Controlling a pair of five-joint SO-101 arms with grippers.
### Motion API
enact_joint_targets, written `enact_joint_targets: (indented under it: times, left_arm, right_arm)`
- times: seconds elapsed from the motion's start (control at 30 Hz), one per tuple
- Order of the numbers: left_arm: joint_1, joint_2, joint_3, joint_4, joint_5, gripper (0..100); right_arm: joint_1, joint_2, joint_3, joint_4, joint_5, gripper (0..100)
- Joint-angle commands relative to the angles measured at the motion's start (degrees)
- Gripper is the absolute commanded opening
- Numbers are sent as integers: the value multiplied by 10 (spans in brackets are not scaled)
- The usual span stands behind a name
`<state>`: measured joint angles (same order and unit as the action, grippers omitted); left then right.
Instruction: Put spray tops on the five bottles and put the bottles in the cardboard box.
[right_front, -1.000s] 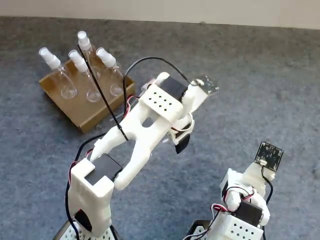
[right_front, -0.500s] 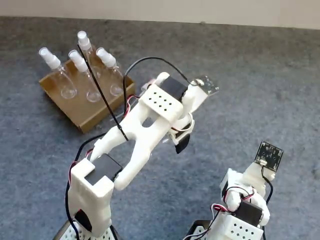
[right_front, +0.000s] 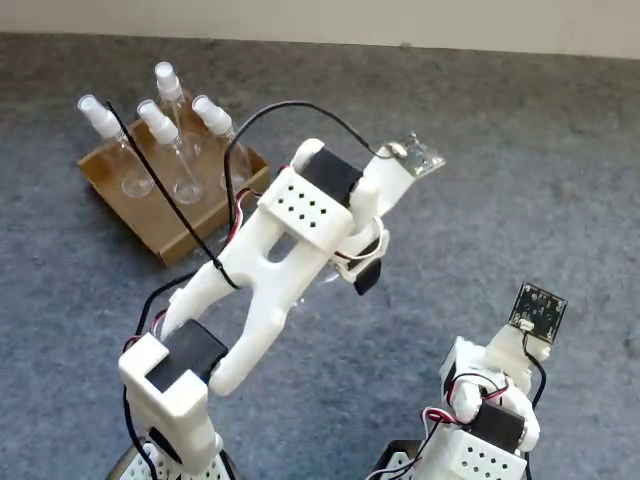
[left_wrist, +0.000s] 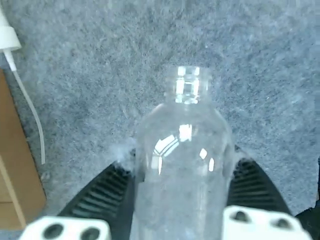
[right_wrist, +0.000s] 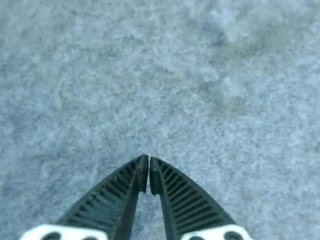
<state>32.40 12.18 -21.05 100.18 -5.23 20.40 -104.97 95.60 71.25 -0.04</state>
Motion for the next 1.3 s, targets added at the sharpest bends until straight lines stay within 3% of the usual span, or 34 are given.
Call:
enact_joint_targets:
  times: [0.0, 0.23, 0.47, 0.83, 1.27]
  left_arm:
    - [-29, -40, -1, -3, -6, 140]
    - [-62, -49, 6, -1, -64, 139]
    - [-41, -93, 132, -11, -67, 139]
    - [-63, -102, 372, -290, -67, 141]
    - [-65, -99, 405, -316, -67, 158]
  right_arm:
    - [-8, -6, 82, 5, -4, 5]
    - [-8, -6, 82, 5, -4, 5]
    - [-8, -6, 82, 5, -4, 5]
    - [-8, -6, 82, 5, -4, 5]
    - [-8, -6, 82, 5, -4, 5]
